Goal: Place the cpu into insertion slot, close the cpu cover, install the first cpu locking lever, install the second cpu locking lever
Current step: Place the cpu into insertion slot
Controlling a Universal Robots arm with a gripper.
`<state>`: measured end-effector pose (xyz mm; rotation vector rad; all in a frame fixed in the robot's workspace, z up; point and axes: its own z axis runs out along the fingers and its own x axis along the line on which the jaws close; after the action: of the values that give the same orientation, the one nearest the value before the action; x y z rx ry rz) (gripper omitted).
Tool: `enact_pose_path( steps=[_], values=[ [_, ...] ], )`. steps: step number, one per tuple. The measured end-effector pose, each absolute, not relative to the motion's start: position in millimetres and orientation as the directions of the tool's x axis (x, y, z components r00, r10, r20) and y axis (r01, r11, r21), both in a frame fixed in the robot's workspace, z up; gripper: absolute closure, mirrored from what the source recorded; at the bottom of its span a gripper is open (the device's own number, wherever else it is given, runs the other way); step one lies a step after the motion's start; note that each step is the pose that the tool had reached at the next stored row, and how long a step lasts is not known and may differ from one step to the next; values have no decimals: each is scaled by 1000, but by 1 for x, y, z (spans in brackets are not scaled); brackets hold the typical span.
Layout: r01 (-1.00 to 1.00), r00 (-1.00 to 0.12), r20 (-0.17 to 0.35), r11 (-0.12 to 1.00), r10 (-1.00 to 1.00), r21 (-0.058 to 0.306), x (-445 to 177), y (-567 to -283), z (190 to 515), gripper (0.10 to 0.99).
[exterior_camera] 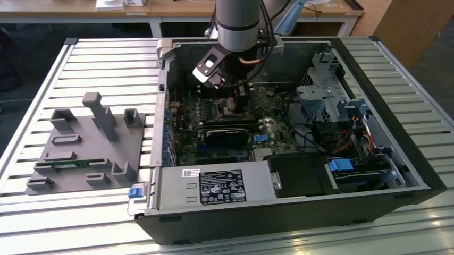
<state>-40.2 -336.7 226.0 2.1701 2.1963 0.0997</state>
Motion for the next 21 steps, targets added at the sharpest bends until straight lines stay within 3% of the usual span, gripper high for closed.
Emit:
enact_pose_path(
  steps=[21],
  values=[
    [997,-11,8,11,1000,83,-40,-333,217,545]
  ],
)
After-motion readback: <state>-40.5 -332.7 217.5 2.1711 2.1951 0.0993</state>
